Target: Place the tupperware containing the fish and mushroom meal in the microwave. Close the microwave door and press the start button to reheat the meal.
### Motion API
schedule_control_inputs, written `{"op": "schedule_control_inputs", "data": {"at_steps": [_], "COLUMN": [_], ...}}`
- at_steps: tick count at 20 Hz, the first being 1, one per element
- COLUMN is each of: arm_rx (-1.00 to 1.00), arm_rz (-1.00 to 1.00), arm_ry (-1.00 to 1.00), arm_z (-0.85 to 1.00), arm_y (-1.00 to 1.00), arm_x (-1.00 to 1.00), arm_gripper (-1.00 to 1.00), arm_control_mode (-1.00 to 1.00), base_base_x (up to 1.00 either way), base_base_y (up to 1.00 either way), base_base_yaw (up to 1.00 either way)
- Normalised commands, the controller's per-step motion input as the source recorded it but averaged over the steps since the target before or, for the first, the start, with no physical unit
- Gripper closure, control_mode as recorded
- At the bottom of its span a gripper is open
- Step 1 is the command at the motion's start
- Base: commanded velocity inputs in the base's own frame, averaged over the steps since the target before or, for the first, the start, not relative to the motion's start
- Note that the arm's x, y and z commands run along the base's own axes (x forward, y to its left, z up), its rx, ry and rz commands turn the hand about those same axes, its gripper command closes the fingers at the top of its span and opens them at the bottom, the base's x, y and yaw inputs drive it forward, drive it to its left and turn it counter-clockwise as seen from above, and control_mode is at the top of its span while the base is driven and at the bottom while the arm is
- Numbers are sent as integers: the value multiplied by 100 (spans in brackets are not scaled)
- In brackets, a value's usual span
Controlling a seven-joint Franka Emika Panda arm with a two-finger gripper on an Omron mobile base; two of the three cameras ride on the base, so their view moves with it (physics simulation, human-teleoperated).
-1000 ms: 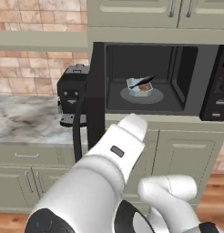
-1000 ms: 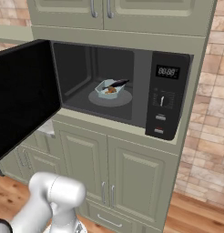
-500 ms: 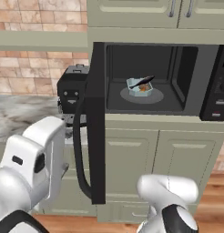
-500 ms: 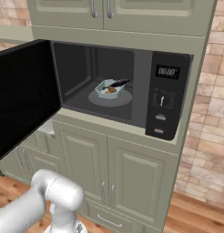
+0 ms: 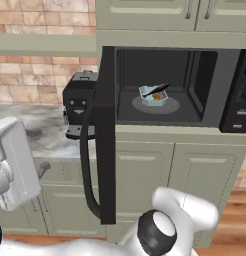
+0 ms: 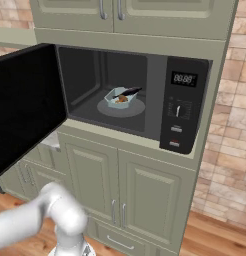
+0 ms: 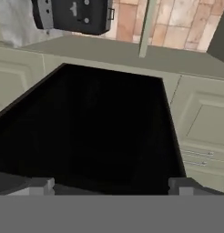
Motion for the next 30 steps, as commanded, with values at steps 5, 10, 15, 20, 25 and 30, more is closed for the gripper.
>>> {"op": "schedule_control_inputs", "data": {"at_steps": [5,10,15,20,25,30], "arm_rx": [-18,-2,0,2,7,5], "arm_rz": [-22,-27,-24,-21,-17,-15], "arm_ry": [5,-3,-1,-2,-11,-7], "arm_z": [-29,-56,-49,-18,-16,-5], "arm_y": [8,-80,-100,-100,-100,-100], "arm_x": [46,1,14,10,-5,0], "arm_gripper": [-100,-100,-100,-100,-100,-100], "arm_control_mode": [-100,-100,-100,-100,-100,-100], "base_base_x": [0,0,0,0,0,0], "base_base_y": [0,0,0,0,0,0], "base_base_yaw": [0,0,0,0,0,0]}}
